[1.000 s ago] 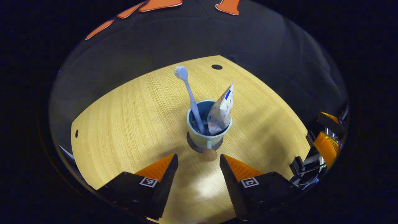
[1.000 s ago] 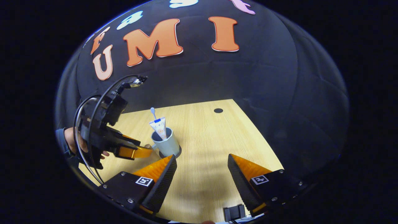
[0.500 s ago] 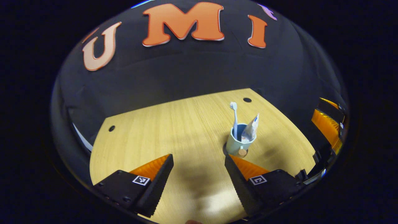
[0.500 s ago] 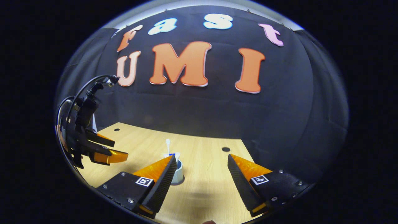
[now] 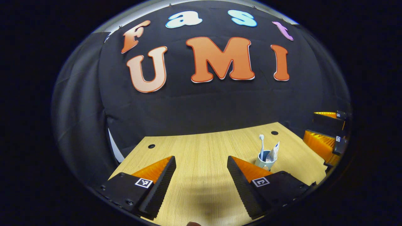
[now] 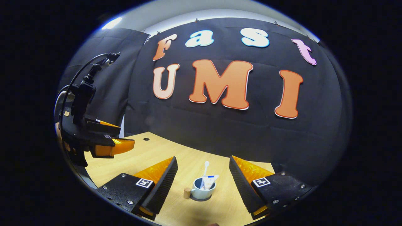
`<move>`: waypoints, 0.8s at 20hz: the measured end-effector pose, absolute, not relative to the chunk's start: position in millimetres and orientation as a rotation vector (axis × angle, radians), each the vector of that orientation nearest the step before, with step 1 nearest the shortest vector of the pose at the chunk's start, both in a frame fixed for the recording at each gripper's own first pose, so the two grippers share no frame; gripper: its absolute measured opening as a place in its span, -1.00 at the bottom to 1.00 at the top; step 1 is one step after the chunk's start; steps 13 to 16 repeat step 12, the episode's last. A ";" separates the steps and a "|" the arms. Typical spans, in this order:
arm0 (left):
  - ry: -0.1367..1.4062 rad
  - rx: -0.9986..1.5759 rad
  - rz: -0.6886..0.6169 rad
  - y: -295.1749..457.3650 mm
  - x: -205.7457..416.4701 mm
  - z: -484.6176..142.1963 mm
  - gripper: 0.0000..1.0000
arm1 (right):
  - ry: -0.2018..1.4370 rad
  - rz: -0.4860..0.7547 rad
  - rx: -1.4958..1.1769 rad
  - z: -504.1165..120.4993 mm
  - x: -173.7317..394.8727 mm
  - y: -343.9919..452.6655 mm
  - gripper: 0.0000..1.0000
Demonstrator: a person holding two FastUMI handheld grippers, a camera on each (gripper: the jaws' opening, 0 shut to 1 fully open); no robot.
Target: Put the toothbrush and toothpaste on the desktop into the cup, then pick up the cup and place it on the coaster on the desktop.
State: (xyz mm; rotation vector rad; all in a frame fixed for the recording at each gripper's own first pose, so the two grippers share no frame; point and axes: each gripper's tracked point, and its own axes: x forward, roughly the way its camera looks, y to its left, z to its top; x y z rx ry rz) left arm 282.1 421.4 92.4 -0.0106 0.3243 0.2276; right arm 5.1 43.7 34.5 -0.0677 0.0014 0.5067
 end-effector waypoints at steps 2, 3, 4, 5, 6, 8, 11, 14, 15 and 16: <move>0.277 -0.023 0.248 430.9 272.9 103.1 0.96 | 0.011 0.521 -0.061 34.2 0.8 51.3 0.99; 0.258 -0.016 0.256 433.9 267.8 108.5 0.96 | 0.013 0.527 -0.052 37.4 -3.2 53.0 0.99; 0.251 -0.008 0.270 441.2 266.1 112.6 0.96 | 0.011 0.536 -0.042 41.0 -6.0 56.8 0.99; 0.239 -0.005 0.275 446.3 263.9 116.3 0.96 | 0.005 0.543 -0.031 43.7 -8.7 59.9 0.99; 0.221 -0.012 0.267 449.0 263.9 120.8 0.96 | 0.006 0.553 -0.024 44.9 -11.3 64.9 0.99; 0.215 -0.030 0.242 453.8 259.2 125.4 0.96 | 0.024 0.543 -0.033 43.2 -13.1 69.6 0.99; 0.192 -0.022 0.222 467.9 255.1 135.8 0.96 | 0.013 0.531 -0.026 58.7 -21.7 82.4 0.99; 0.180 -0.016 0.218 473.7 252.7 140.0 0.96 | 0.009 0.520 -0.038 61.2 -23.3 85.3 0.99; 0.180 -0.016 0.218 473.7 252.7 140.0 0.96 | 0.009 0.520 -0.038 61.2 -23.3 85.3 0.99; 0.180 -0.016 0.218 473.7 252.7 140.0 0.96 | 0.009 0.520 -0.038 61.2 -23.3 85.3 0.99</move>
